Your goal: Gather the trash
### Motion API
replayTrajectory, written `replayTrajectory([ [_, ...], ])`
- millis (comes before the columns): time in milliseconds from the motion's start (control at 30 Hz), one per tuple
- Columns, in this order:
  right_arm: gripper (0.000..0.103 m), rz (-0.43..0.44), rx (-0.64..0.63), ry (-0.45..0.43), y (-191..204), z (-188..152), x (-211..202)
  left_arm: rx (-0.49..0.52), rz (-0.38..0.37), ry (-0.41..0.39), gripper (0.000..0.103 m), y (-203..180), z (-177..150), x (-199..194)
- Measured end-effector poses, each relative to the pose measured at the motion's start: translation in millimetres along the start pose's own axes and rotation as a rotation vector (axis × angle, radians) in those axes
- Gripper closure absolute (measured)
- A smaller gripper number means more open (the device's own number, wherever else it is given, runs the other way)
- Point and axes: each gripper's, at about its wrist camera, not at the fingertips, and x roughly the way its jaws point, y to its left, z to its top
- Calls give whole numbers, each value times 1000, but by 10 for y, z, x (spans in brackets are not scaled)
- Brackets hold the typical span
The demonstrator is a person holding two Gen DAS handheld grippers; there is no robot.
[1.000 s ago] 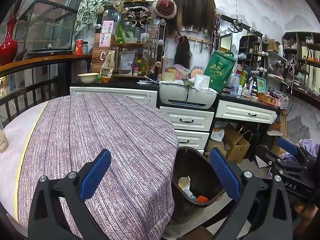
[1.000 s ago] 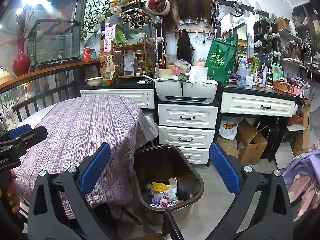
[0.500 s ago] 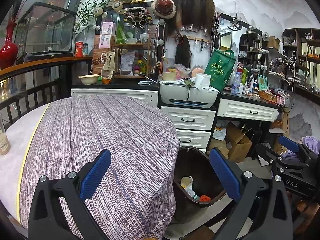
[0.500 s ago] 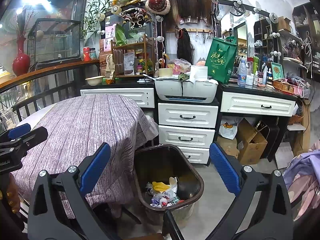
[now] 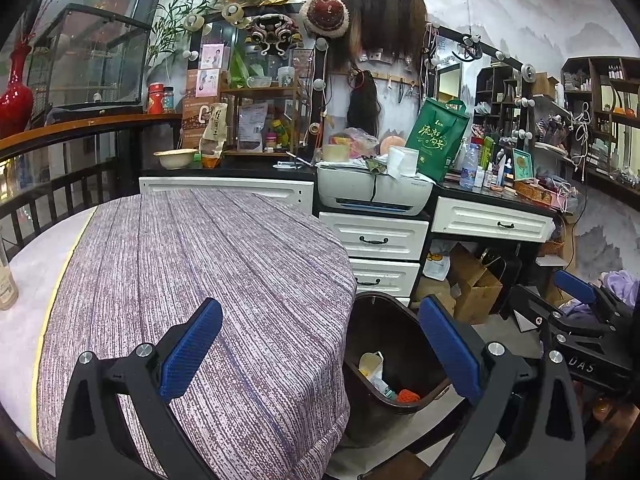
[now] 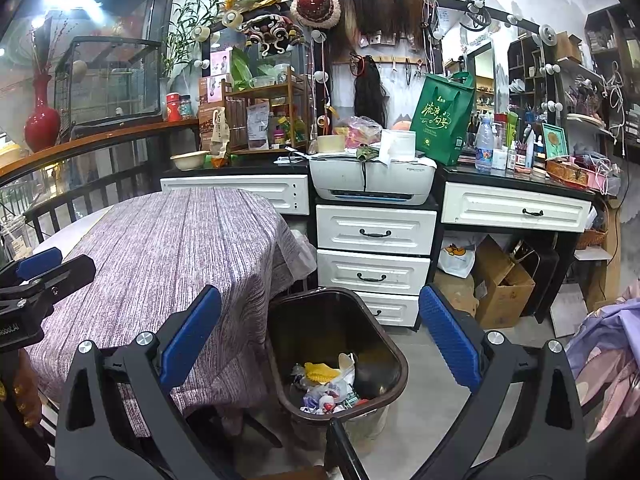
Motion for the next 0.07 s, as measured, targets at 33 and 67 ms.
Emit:
replayTrajectory([
  [33, 6, 0, 0, 1, 1, 4, 3, 1, 1, 0, 5, -1, -2, 1],
  [67, 6, 0, -1, 3, 0, 5, 9, 1, 2, 1, 5, 0, -2, 5],
])
